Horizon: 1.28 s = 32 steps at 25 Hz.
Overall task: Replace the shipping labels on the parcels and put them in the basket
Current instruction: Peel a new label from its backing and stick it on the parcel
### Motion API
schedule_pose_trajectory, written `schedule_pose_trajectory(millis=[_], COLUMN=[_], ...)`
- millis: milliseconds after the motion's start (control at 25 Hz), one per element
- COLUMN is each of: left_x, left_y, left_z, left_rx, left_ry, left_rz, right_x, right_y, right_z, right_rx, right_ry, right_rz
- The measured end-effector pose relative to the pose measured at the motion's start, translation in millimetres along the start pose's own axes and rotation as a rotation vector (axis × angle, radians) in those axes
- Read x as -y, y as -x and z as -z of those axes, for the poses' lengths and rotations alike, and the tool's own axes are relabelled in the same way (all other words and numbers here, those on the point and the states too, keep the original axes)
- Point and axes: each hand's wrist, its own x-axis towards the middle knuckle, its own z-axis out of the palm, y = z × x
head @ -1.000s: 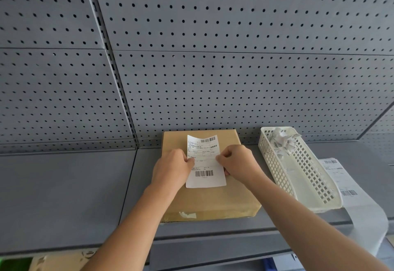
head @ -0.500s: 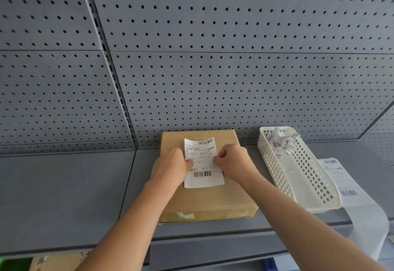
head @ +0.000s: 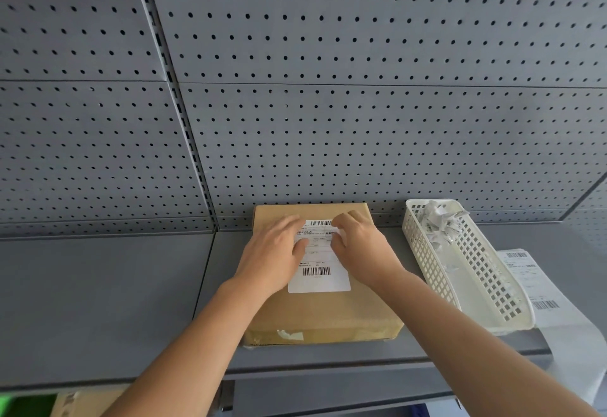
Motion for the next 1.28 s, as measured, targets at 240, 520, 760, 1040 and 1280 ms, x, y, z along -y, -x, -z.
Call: schedule_pose_trajectory(millis=[240, 520, 760, 1040, 1280], left_x=[6.3, 11.6, 11.7, 26.4, 26.3], left_y=[-8.7, -14.7, -14.8, -8.5, 1.2], left_z=[-3.3, -14.4, -12.1, -7.7, -3.4], left_rx=[0.144, 0.247, 0.248, 0.254, 0.245], left_ry=[-0.096, -0.151, -0.202, -0.235, -0.205], left_rz=[-0.107, -0.134, -0.129, -0.086, -0.056], right_x=[-1.4, -5.3, -13.1, -27.5, -26.1], right_y=[-4.4, -5.3, -4.0, 3.0, 7.2], right_z=[-9.7, -16.7, -15.8, -5.7, -1.3], right_rx=[0.142, 0.254, 0.274, 0.272, 0.258], right_ry=[0.169, 0.248, 0.259, 0.248, 0.219], right_rz=[0.231, 0.259, 0.235, 0.182, 0.163])
